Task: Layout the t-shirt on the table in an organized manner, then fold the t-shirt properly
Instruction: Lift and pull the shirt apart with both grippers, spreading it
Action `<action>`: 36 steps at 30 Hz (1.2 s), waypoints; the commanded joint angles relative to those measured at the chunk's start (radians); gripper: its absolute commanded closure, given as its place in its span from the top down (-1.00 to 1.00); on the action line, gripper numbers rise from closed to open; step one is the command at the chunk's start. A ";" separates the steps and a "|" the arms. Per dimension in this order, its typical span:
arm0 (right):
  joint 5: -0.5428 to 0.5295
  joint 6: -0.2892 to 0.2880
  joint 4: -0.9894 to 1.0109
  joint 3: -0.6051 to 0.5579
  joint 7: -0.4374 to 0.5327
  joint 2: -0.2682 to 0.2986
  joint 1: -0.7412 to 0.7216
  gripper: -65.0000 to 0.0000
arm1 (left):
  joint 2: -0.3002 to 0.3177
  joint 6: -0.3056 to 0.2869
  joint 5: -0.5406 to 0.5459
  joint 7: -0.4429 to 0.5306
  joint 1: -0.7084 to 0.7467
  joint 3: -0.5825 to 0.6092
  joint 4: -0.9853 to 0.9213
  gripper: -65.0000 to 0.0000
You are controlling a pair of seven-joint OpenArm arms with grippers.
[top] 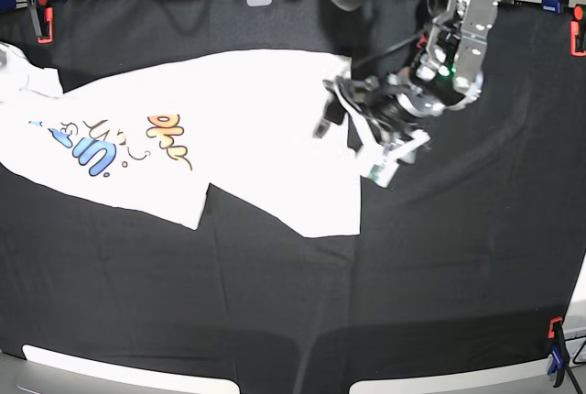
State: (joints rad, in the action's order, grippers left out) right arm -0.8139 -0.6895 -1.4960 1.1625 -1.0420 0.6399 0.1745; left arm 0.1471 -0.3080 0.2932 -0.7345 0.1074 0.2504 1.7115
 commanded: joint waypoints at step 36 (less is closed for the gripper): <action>-0.028 -0.009 -0.016 0.009 0.015 0.034 -0.006 -0.11 | 0.057 -0.108 0.183 -0.407 0.270 0.138 0.508 -1.00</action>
State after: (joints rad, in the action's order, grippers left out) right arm -0.8177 -0.6895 -1.4960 1.1625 -1.0489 0.6395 0.1749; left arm 0.2062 -0.4126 0.4610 -1.1545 0.3786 0.3874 2.2024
